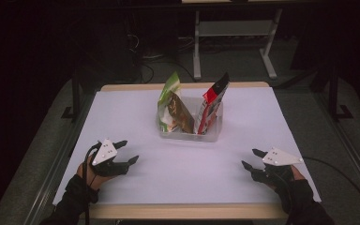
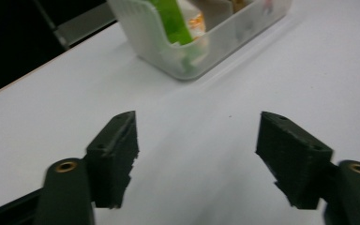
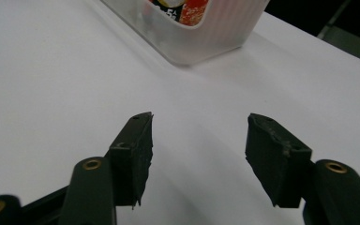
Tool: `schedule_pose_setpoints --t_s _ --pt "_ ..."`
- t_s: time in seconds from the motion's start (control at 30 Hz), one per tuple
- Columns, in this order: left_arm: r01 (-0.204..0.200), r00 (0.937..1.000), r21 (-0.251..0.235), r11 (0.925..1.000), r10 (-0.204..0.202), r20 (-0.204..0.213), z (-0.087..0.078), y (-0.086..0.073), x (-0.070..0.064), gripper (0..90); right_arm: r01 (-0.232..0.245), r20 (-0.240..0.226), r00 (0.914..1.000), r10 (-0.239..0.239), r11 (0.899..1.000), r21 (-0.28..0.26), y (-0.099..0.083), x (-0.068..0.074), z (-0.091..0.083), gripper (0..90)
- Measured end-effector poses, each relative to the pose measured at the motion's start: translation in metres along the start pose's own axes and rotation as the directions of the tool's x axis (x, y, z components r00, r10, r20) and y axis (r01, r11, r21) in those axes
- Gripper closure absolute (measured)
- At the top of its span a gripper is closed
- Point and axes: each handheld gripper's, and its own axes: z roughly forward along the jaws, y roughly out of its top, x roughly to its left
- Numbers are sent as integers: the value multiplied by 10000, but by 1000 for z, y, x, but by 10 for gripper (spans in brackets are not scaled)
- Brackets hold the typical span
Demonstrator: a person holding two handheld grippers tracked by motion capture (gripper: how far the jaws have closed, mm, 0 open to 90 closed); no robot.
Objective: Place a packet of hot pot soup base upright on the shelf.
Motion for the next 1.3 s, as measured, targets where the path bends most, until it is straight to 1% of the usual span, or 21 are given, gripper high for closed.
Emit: schedule_pose_setpoints --t_s 0.1,0.2,0.3,0.4,0.47,0.5,0.57,0.63,0.7,0.77,0.83,0.93,0.97,1.0,1.03,1.1,1.13,1.17,1.2,1.23,1.3 --pt "145 9998 -21 9999 -146 -118 -6 -5 2 263 -66 88 9999 67 10000 -58 0 -1 0 383" --pt "248 9994 -46 9997 -249 -258 -13 -12 4 257 -65 281 9996 74 9995 -301 -1 -1 -1 380" --pt "344 9987 -118 9993 -348 -361 -19 -16 6 248 -106 371 9992 119 9993 -346 -1 -2 -2 356" --pt "367 9973 -249 9990 -382 -624 -26 -23 11 244 -173 458 9988 189 9993 -343 -4 -4 -2 349" --pt "642 9943 -319 9974 -667 -832 -30 -28 15 227 -280 521 9982 300 9988 -397 -6 -7 -3 345" --pt "799 9925 -362 9961 -829 -902 -33 -31 17 224 -290 548 9980 312 9988 -396 -7 -8 -4 339" --pt "1215 9862 -634 9906 -1277 -1052 -39 -36 22 214 -367 656 9971 396 9983 -453 -12 -10 -7 328" --pt "1579 9792 -869 9836 -1673 -1144 -43 -40 26 205 -668 726 9949 705 9964 -525 -18 -14 -10 327" --pt "1833 9746 -1080 9771 -1950 -1100 -47 -43 29 203 -995 858 9908 1047 9930 -629 -24 -18 -14 309" --pt "2032 9701 -1170 9721 -2160 -1104 -49 -45 31 193 -1420 1111 9826 1489 9876 -675 -28 -23 -16 285" --pt "2079 9696 -1238 9703 -2211 -1043 -51 -47 33 192 -1724 1220 9756 1826 9810 -892 -30 -25 -18 273" --pt "2341 9636 -1367 9625 -2485 -991 -53 -50 37 183 -1692 1359 9740 1815 9808 -974 -30 -24 -19 262" --pt "2449 9605 -1395 9595 -2597 -1000 -53 -51 38 183 -1741 1377 9727 1869 9797 -999 -30 -25 -18 261" --pt "2505 9593 -1410 9578 -2651 -968 -53 -51 39 183 -1786 1408 9713 1918 9787 -1014 -30 -25 -18 258" --pt "2610 9572 -1450 9544 -2754 -893 -53 -52 39 183 -1818 1415 9704 1957 9776 -1057 -30 -26 -18 256" --pt "2613 9572 -1420 9548 -2752 -894 -53 -52 39 181 -1958 1436 9668 2111 9740 -1136 -31 -27 -17 256" --pt "2655 9572 -1422 9536 -2784 -795 -54 -53 40 177 -2004 1418 9661 2159 9728 -1159 -31 -27 -16 250" --pt "2734 9554 -1454 9508 -2860 -738 -55 -53 39 177 -2023 1401 9658 2182 9720 -1197 -31 -28 -16 249" --pt "2702 9558 -1445 9519 -2833 -787 -57 -54 39 177 -2004 1440 9655 2171 9721 -1221 -30 -27 -16 249" --pt "2720 9551 -1468 9510 -2854 -797 -58 -53 38 173 -1973 1480 9654 2146 9726 -1227 -29 -27 -15 249" --pt "2647 9567 -1571 9515 -2795 -808 -60 -52 37 170 -1888 1468 9674 2063 9741 -1243 -28 -26 -15 250"
